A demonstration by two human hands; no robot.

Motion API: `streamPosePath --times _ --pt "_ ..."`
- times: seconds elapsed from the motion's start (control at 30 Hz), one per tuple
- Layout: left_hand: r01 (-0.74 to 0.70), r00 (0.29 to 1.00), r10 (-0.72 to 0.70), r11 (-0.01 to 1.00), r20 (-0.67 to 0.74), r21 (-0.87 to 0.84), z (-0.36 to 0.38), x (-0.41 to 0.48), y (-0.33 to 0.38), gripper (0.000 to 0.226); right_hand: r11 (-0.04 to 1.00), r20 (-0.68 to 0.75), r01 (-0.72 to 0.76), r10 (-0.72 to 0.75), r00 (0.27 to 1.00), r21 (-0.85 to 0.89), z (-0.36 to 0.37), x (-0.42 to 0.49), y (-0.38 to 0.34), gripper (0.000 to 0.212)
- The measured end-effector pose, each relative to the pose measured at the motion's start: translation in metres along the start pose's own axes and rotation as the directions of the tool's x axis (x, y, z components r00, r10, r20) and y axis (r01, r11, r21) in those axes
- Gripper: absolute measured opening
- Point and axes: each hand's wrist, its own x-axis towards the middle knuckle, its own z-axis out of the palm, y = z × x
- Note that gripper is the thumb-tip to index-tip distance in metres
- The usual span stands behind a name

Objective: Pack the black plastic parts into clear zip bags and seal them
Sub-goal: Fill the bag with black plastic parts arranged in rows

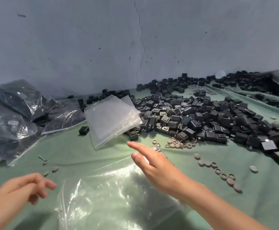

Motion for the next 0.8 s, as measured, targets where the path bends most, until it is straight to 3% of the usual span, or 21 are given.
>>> streamPosePath --times 0.03,0.07,0.1,0.13,0.2,0.3,0.37,0.5,0.6,0.7,0.8 --pt "0.104 0.989 -0.1 0.994 0.11 -0.027 0.005 -0.038 -0.029 0.046 0.999 -0.028 -0.015 0.016 0.999 0.048 0.005 0.0 -0.001 0.046" --pt "0.029 0.988 -0.026 0.999 0.152 -0.021 -0.018 -0.01 -0.037 0.039 0.996 -0.058 -0.03 0.035 0.998 0.086 0.011 0.0 -0.001 0.046" --pt "0.04 0.999 -0.041 0.997 0.022 0.069 -0.021 -0.009 -0.042 0.035 0.993 -0.089 -0.047 0.057 0.994 0.107 0.016 0.0 -0.001 0.047" --pt "0.067 0.998 -0.066 0.997 -0.023 0.041 -0.015 -0.01 -0.039 0.034 0.992 -0.116 -0.069 0.081 0.99 0.107 0.021 0.0 0.001 0.048" --pt "-0.033 0.994 0.043 0.995 -0.097 0.098 -0.001 -0.012 -0.023 0.039 0.99 -0.142 -0.13 0.137 0.98 0.061 0.028 -0.001 0.009 0.05" --pt "-0.195 0.981 0.196 0.97 0.008 0.145 0.026 -0.033 -0.013 0.023 0.969 -0.138 -0.208 0.19 0.972 -0.133 0.031 -0.004 0.024 0.055" --pt "-0.298 0.953 0.302 0.928 0.017 0.222 0.038 -0.036 -0.003 0.036 0.95 -0.153 -0.235 0.206 0.966 -0.207 0.028 -0.005 0.031 0.056" --pt "-0.414 0.91 0.411 0.888 0.059 0.198 0.075 -0.03 0.037 0.025 0.919 -0.16 -0.255 0.215 0.963 -0.301 0.017 -0.011 0.043 0.057" --pt "-0.428 0.888 0.362 0.875 0.282 0.225 0.123 -0.006 0.062 0.027 0.843 -0.087 -0.2 0.181 0.98 -0.5 0.005 -0.017 0.053 0.059" --pt "-0.436 0.832 0.156 0.778 0.533 0.452 0.181 0.021 0.066 0.043 0.789 -0.025 -0.135 0.151 0.988 -0.6 -0.01 -0.017 0.061 0.053" --pt "-0.391 0.854 -0.013 0.645 0.521 0.657 0.217 0.042 0.056 0.079 0.808 -0.027 -0.118 0.125 0.992 -0.577 -0.018 -0.012 0.06 0.046"
